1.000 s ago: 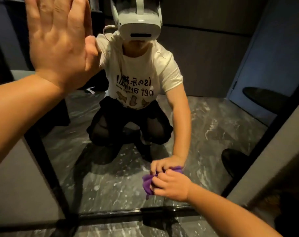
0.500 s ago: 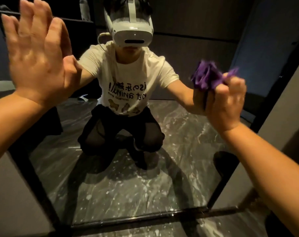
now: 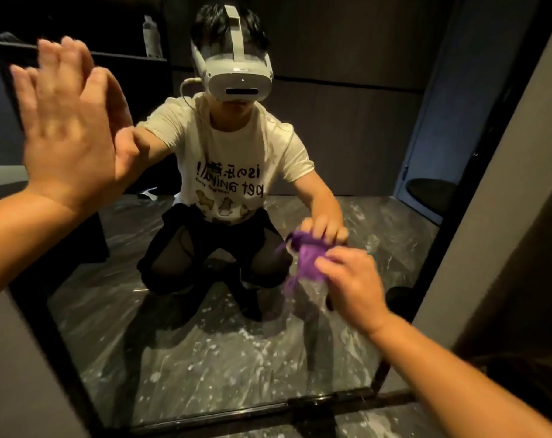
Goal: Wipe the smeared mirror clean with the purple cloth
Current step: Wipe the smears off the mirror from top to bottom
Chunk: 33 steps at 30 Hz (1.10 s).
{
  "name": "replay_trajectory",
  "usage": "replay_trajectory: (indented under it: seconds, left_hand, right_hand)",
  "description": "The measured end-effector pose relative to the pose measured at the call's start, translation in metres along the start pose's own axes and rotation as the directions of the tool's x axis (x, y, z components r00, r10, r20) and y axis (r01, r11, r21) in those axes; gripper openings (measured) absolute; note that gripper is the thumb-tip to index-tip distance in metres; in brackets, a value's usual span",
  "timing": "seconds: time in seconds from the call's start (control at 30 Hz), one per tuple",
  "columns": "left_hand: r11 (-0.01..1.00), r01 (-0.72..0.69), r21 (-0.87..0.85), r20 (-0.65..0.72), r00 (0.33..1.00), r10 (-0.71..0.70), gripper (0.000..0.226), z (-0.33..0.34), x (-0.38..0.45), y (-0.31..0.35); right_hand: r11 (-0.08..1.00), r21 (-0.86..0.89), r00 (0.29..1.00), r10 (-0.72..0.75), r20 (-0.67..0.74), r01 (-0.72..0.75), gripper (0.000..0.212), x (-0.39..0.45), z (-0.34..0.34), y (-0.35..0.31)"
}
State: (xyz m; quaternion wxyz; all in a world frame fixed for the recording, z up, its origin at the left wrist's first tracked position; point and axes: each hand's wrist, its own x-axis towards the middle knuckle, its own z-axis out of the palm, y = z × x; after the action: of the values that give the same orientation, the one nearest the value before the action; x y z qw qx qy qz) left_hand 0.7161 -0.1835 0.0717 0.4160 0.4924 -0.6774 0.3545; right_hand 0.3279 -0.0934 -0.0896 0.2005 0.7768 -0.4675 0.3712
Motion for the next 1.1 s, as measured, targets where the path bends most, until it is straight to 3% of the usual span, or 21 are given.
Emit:
replay_trajectory:
  seconds: [0.03,0.1,0.17,0.23,0.3,0.37,0.43,0.5,0.57,0.63,0.67,0.73,0.83,0.9,1.0,1.03,1.1]
  left_hand:
    - [0.999,-0.035,0.017,0.031,0.999,0.034,0.079,-0.002,0.000,0.013]
    - [0.977,-0.212,0.008,0.008,0.977,0.212,0.074,-0.011,0.008,0.057]
    - [0.946,-0.324,-0.020,-0.016,0.946,0.324,0.067,-0.017,0.015,0.106]
    - [0.945,-0.327,-0.010,0.016,0.945,0.327,0.069,-0.013,0.018,0.138]
    - [0.947,-0.319,0.036,0.041,0.947,0.317,0.073,0.003,0.022,0.147]
    - [0.945,-0.319,0.065,0.016,0.948,0.319,0.072,0.013,0.021,0.145]
    - [0.947,-0.316,0.053,-0.029,0.948,0.318,0.071,0.019,0.019,0.144]
    - [0.946,-0.320,0.049,-0.059,0.945,0.322,0.070,0.023,0.019,0.144]
    - [0.954,-0.299,0.027,-0.063,0.952,0.301,0.071,0.023,0.021,0.145]
    - [0.957,-0.290,0.024,-0.046,0.956,0.291,0.071,0.023,0.020,0.146]
    - [0.956,-0.291,0.028,-0.037,0.956,0.292,0.072,0.021,0.020,0.145]
    - [0.954,-0.298,0.024,-0.032,0.954,0.299,0.071,0.019,0.019,0.146]
    - [0.959,-0.281,0.017,-0.016,0.959,0.282,0.071,0.016,0.019,0.148]
    - [0.962,-0.273,0.019,0.007,0.962,0.273,0.072,0.016,0.019,0.148]
    - [0.964,-0.265,0.010,0.000,0.964,0.265,0.072,0.017,0.016,0.147]
    - [0.963,-0.269,0.010,-0.011,0.963,0.269,0.071,0.016,0.016,0.148]
    - [0.966,-0.259,0.002,-0.005,0.966,0.259,0.069,0.015,0.017,0.149]
  right_hand:
    - [0.998,-0.068,0.983,-0.020,-0.184,0.008,0.010,0.024,-0.023,0.018]
    - [0.973,-0.207,0.872,-0.015,-0.489,-0.100,0.025,0.066,-0.068,0.062]
    - [0.953,-0.205,0.816,0.068,-0.575,-0.223,0.023,0.079,-0.073,0.084]
    - [0.946,-0.221,0.771,0.045,-0.635,-0.238,0.031,0.068,-0.042,0.083]
    - [0.964,-0.216,0.844,0.018,-0.536,-0.157,0.033,0.037,-0.007,0.066]
    - [0.979,-0.198,0.940,-0.021,-0.340,-0.050,0.023,-0.019,0.040,0.048]
    - [0.979,-0.194,0.983,-0.094,-0.158,0.062,0.003,-0.093,0.091,0.045]
    - [0.988,-0.150,0.999,-0.038,0.021,0.041,0.009,-0.138,0.115,0.047]
    - [0.996,-0.084,0.997,0.025,0.066,-0.019,0.015,-0.127,0.099,0.048]
    - [1.000,0.005,0.998,0.020,-0.059,-0.019,0.011,-0.085,0.058,0.055]
    - [1.000,0.019,0.977,0.023,-0.212,-0.019,0.007,-0.055,0.028,0.066]
    - [0.993,-0.037,0.832,0.076,-0.549,-0.115,0.011,0.006,-0.030,0.100]
    - [0.938,0.009,0.615,0.235,-0.753,-0.346,0.032,0.061,-0.066,0.132]
    - [0.912,0.036,0.554,0.280,-0.784,-0.409,0.030,0.053,-0.041,0.127]
    - [0.883,0.029,0.612,0.348,-0.710,-0.468,0.019,-0.027,0.042,0.097]
    - [0.828,0.111,0.599,0.483,-0.638,-0.550,0.021,-0.061,0.073,0.079]
    - [0.595,0.285,0.466,0.784,-0.410,-0.752,0.025,-0.123,0.123,0.041]
